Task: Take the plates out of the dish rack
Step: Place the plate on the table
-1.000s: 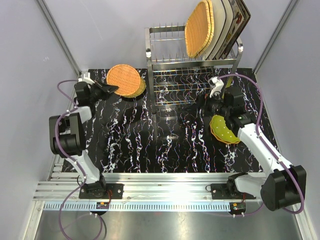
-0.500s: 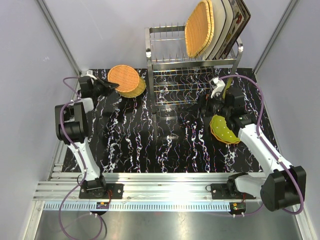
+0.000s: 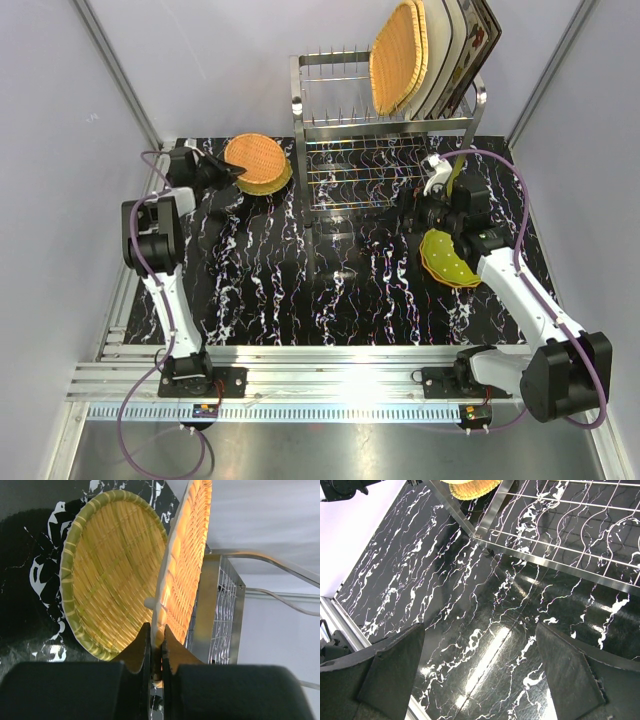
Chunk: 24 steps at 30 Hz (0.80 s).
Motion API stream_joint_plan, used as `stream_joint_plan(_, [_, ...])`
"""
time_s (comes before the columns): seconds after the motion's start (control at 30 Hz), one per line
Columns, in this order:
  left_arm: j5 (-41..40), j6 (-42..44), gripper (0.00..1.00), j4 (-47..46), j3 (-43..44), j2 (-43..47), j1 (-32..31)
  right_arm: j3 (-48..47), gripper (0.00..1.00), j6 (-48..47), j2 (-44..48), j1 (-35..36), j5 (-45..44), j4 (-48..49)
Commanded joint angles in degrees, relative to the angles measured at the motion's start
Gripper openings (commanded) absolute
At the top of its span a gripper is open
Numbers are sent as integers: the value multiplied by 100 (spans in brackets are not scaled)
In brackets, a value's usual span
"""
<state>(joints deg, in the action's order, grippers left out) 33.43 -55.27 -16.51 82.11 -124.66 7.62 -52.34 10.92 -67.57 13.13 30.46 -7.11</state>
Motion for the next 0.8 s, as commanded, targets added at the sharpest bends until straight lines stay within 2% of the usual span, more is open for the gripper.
stream_joint_plan(0.0, [-29, 42, 3, -151, 411, -93, -58, -119, 100, 16, -37, -56, -49, 158])
stream_joint_plan(0.27, [-56, 33, 7, 34, 579, -287, -111, -145, 100, 7, -46, -91, -49, 149])
stream_joint_plan(0.37, [-65, 60, 11, 122, 622, -331, -129, -145, 100, 7, -37, -100, -40, 131])
stream_joint_plan(0.5, [-65, 95, 25, 271, 649, -331, -155, -136, 100, 7, -19, -108, -31, 140])
stream_joint_plan(0.53, [-82, 112, 34, 367, 658, -322, -173, -128, 100, 7, -2, -117, -40, 131])
stream_joint_plan(0.6, [-91, 208, 41, 464, 675, -287, -182, -110, 100, 16, 24, -117, -31, 140])
stream_joint_plan(0.63, [-91, 253, 51, 578, 675, -269, -182, -119, 100, 7, 33, -126, -31, 140])
stream_joint_plan(0.73, [-213, 551, 70, 929, 728, -111, -199, -101, 100, 16, 69, -117, -22, 149])
stream_joint_plan(0.77, [-258, 726, 72, 1044, 780, -59, -208, -93, 100, 16, 86, -117, -22, 158])
